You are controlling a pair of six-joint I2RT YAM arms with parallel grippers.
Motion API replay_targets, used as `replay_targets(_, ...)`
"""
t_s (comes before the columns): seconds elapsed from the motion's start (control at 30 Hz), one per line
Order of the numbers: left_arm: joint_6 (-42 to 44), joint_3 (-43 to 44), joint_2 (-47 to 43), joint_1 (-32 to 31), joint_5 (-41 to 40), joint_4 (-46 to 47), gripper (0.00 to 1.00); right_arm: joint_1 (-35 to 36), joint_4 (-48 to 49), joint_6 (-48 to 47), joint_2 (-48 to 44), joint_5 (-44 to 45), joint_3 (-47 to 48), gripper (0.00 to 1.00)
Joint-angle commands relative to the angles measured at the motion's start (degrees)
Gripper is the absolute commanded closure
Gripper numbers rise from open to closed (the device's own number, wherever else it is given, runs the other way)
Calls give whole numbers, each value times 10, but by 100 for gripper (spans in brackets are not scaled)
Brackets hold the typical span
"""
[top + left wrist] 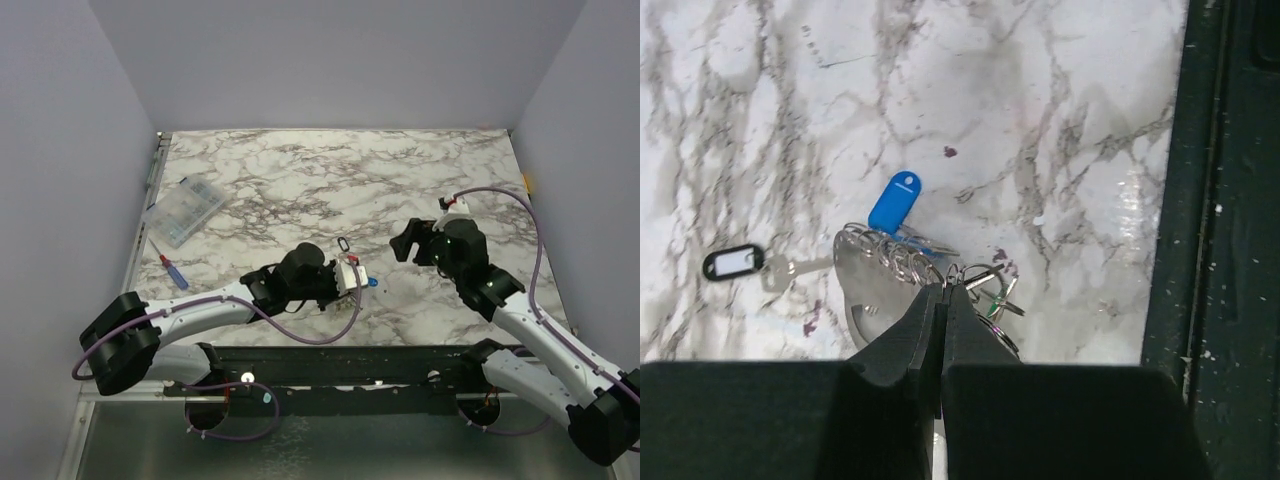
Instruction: Put the keys on the keyring
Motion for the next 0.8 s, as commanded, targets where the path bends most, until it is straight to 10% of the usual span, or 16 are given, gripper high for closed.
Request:
replay_targets(0.0,-27,-24,-25,5,-119,43,100,-2,31,-5,23,-7,27,18)
replay_targets(0.77,-100,-58,-5,4,-86,30,100,-1,84,-18,200,-122,68,20)
